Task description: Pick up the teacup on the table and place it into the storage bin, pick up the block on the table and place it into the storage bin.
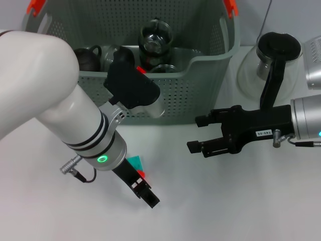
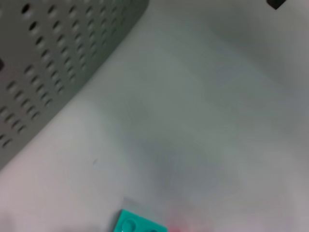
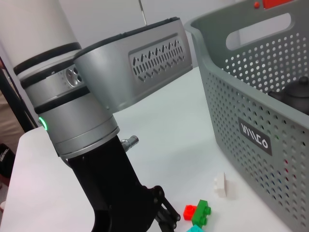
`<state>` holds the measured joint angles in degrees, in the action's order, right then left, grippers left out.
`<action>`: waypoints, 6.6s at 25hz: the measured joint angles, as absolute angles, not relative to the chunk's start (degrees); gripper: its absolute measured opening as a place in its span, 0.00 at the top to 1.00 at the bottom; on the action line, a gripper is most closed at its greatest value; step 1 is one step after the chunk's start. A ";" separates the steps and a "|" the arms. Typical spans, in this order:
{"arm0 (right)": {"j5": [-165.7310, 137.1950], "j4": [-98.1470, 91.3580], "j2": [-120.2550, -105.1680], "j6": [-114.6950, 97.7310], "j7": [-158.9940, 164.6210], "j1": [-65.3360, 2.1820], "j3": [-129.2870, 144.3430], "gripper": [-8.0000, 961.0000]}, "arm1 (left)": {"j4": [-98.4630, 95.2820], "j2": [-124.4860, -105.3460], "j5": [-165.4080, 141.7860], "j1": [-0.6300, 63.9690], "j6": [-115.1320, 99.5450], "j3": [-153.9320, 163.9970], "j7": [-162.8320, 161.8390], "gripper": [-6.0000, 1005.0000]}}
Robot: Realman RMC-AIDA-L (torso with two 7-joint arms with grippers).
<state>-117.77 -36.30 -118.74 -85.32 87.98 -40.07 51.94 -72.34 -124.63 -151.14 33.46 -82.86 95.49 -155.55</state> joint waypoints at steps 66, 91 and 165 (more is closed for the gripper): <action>-117.77 -36.30 -118.74 -84.59 87.89 -40.78 51.14 0.11 | -72.86 -124.54 -154.77 34.92 -82.51 100.54 -157.37 0.23; -117.68 -36.30 -118.74 -84.18 87.89 -41.33 50.53 0.11 | -72.84 -124.63 -157.59 35.77 -81.43 102.22 -158.93 0.47; -117.70 -32.42 -120.30 -86.59 86.67 -41.39 55.24 0.11 | -68.85 -124.58 -101.41 13.60 -110.53 47.98 -85.48 0.07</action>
<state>-117.70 -32.42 -120.30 -86.59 86.67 -41.39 55.24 -68.85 -124.58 -101.41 13.60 -110.53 47.98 -85.48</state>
